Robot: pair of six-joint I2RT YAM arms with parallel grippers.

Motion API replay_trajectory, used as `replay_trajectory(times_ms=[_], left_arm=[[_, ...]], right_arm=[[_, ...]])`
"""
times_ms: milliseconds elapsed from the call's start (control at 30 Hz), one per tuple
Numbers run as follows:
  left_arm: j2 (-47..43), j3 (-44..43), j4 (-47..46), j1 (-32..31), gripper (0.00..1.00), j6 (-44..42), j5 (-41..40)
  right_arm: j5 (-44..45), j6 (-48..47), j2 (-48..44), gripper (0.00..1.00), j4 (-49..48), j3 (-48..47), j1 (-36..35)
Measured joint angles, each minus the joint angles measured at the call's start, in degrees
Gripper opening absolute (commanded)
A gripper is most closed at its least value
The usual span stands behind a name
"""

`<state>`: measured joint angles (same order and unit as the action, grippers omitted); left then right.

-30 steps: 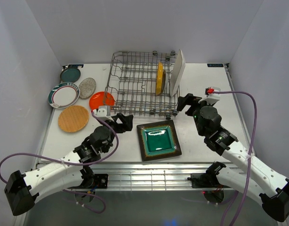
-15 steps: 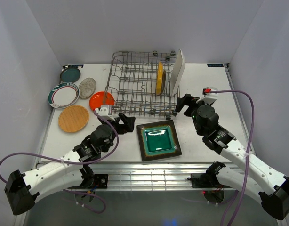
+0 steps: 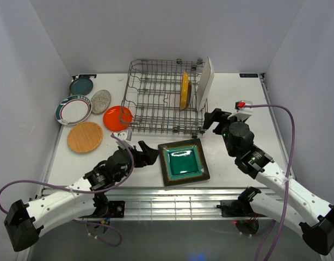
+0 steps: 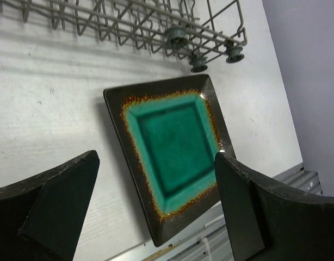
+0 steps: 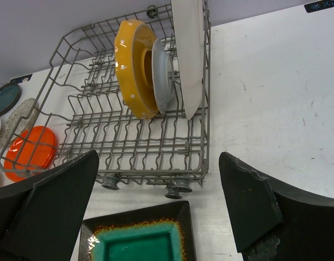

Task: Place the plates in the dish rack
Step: Pick up the plate from the corner of the board.

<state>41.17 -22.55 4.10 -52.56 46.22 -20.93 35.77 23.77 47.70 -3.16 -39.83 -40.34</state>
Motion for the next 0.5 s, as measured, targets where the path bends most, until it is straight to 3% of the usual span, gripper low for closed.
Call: replay_trajectory(times_ms=[200,500], left_arm=[[-0.02,7.13,-3.34,0.39,0.98,4.22,4.61],[7.87,15.72,-16.96,1.92,0.96,7.13,11.47]], right_arm=[[-1.27,-0.24,0.00,0.97,0.00,0.00,0.00],[-1.97,-0.28,-0.96,0.97,-0.02,0.00,0.11]])
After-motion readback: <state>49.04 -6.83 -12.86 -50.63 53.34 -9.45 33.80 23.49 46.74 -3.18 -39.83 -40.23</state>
